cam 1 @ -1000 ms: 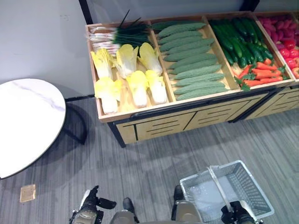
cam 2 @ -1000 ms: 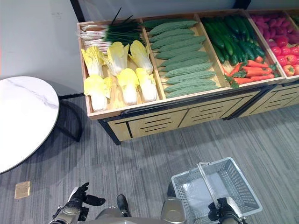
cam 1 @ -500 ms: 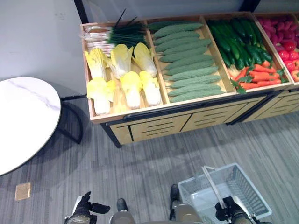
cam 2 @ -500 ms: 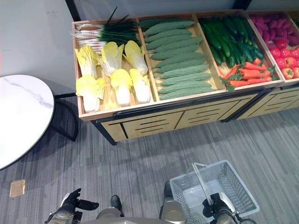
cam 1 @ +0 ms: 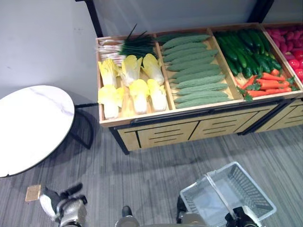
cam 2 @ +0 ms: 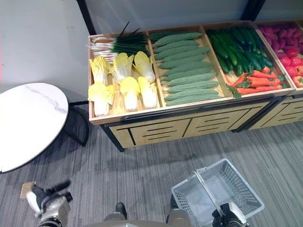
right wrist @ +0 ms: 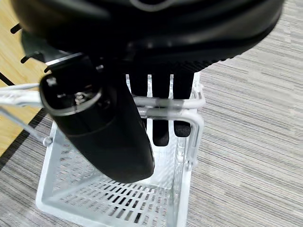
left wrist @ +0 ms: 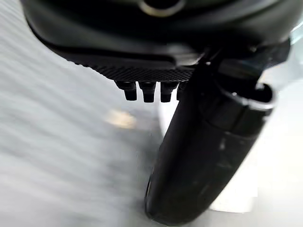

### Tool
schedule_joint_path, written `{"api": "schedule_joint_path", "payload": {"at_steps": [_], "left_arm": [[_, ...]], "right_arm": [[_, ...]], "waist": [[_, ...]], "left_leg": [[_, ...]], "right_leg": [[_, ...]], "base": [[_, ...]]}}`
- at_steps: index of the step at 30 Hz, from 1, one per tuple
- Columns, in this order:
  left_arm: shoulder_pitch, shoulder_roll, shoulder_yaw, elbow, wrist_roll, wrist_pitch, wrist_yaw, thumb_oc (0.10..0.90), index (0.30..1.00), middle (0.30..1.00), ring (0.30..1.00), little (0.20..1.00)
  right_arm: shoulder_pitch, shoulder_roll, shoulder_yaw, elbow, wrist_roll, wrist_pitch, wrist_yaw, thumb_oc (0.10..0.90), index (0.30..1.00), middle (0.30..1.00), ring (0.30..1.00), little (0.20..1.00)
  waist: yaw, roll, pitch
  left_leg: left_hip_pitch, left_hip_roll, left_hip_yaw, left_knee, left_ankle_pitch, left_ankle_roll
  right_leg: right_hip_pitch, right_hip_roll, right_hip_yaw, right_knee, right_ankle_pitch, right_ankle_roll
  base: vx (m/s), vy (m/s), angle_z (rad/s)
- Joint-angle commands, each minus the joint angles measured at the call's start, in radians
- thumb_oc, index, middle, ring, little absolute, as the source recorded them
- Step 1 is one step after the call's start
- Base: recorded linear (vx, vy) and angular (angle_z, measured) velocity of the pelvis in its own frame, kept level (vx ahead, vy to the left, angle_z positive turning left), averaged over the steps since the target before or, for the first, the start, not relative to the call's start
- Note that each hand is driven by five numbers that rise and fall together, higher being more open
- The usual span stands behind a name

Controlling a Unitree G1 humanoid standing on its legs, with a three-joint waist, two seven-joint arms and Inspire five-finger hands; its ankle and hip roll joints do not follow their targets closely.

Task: Get the vegetables into the basket

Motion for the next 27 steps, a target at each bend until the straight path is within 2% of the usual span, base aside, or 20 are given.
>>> {"api": "schedule_joint_path", "payload": {"at_steps": [1, 4, 5, 9, 11, 12, 13, 18, 26, 27], "left_arm": [[-0.141, 0.141, 0.033, 0.048, 0.151, -0.062, 0.132, 0.9, 1.0, 1.0, 1.0, 1.0], [-0.189, 0.163, 0.021, -0.007, 0.19, -0.051, 0.142, 0.9, 1.0, 1.0, 1.0, 1.0], [-0.245, 0.166, -0.015, -0.096, 0.221, -0.062, 0.13, 0.9, 1.0, 1.0, 1.0, 1.0], [-0.316, 0.161, -0.09, -0.195, 0.23, -0.082, 0.071, 0.9, 1.0, 1.0, 1.0, 1.0], [-0.458, 0.147, -0.214, -0.179, 0.214, -0.091, 0.025, 0.9, 1.0, 1.0, 1.0, 1.0], [-0.459, 0.147, -0.214, -0.179, 0.214, -0.091, 0.025, 0.9, 1.0, 1.0, 1.0, 1.0], [-0.519, 0.127, -0.26, -0.141, 0.214, -0.085, 0.02, 0.9, 1.0, 1.0, 1.0, 1.0], [-0.612, 0.084, -0.301, -0.049, 0.202, -0.069, 0.054, 0.9, 1.0, 1.0, 1.0, 1.0], [-0.669, 0.07, -0.336, 0.042, 0.204, -0.059, 0.092, 0.9, 1.0, 1.0, 1.0, 1.0], [-0.686, 0.067, -0.335, 0.072, 0.208, -0.052, 0.123, 0.9, 1.0, 1.0, 1.0, 1.0]], "right_arm": [[0.002, 0.006, -0.002, 0.007, -0.009, -0.015, -0.038, 0.4, 0.3, 0.3, 0.3, 0.3], [-0.002, 0.001, 0.008, 0.006, -0.015, -0.013, -0.032, 0.4, 0.3, 0.3, 0.3, 0.3], [-0.003, -0.002, 0.026, -0.015, -0.028, -0.017, -0.024, 0.4, 0.3, 0.3, 0.3, 0.3], [-0.012, -0.009, 0.042, -0.042, -0.032, -0.016, -0.009, 0.4, 0.3, 0.3, 0.3, 0.3], [-0.027, -0.02, 0.072, -0.07, -0.047, -0.017, 0.003, 0.4, 0.3, 0.3, 0.3, 0.3], [-0.027, -0.02, 0.071, -0.07, -0.047, -0.017, 0.003, 0.4, 0.3, 0.3, 0.3, 0.3], [-0.032, -0.023, 0.09, -0.079, -0.051, -0.018, 0.005, 0.4, 0.3, 0.3, 0.3, 0.3], [-0.043, -0.019, 0.116, -0.088, -0.055, -0.018, 0.003, 0.4, 0.3, 0.3, 0.3, 0.3], [-0.068, -0.019, 0.144, -0.106, -0.047, -0.024, -0.014, 0.4, 0.3, 0.3, 0.3, 0.3], [-0.077, -0.018, 0.158, -0.121, -0.048, -0.029, -0.022, 0.4, 0.3, 0.3, 0.3, 0.3]], "waist": [[-0.02, -0.062, 0.003], [-0.028, -0.063, 0.0], [-0.045, -0.065, -0.002], [-0.061, -0.066, 0.0], [-0.096, -0.07, 0.002], [-0.096, -0.07, 0.002], [-0.112, -0.076, 0.001], [-0.137, -0.087, 0.01], [-0.151, -0.095, 0.022], [-0.157, -0.1, 0.028]], "left_leg": [[-0.019, -0.013, -0.031, 0.0, 0.032, -0.044], [-0.016, -0.016, -0.024, 0.0, 0.027, -0.044], [-0.012, -0.015, -0.018, 0.0, 0.022, -0.044], [-0.009, -0.015, -0.008, 0.0, 0.019, -0.042], [-0.006, -0.013, 0.018, 0.0, 0.014, -0.041], [-0.006, -0.013, 0.019, 0.0, 0.013, -0.041], [-0.005, -0.009, 0.032, 0.0, 0.013, -0.043], [-0.014, 0.005, 0.055, 0.0, 0.017, -0.047], [-0.044, 0.02, 0.078, 0.0, 0.03, -0.055], [-0.059, 0.029, 0.09, 0.0, 0.038, -0.058]], "right_leg": [[0.065, -0.072, 0.006, 0.007, -0.085, 0.078], [0.064, -0.072, 0.012, 0.006, -0.083, 0.079], [0.061, -0.073, 0.022, 0.005, -0.08, 0.081], [0.052, -0.074, 0.037, 0.003, -0.074, 0.082], [0.031, -0.068, 0.066, 0.001, -0.061, 0.086], [0.031, -0.068, 0.066, 0.001, -0.061, 0.086], [0.018, -0.063, 0.081, 0.002, -0.057, 0.086], [-0.016, -0.05, 0.106, 0.003, -0.049, 0.085], [-0.075, -0.029, 0.139, 0.01, -0.036, 0.082], [-0.101, -0.022, 0.149, 0.012, -0.03, 0.082]], "base": [[0.0, 0.007, 0.05], [0.01, 0.003, -0.03], [0.0, 0.005, -0.09], [-0.01, 0.006, -0.17], [-0.02, 0.01, -0.24], [-0.01, -0.005, -0.24], [0.0, -0.01, -0.33], [-0.02, -0.022, -0.25], [-0.03, -0.035, -0.18], [-0.03, -0.037, -0.15]]}}
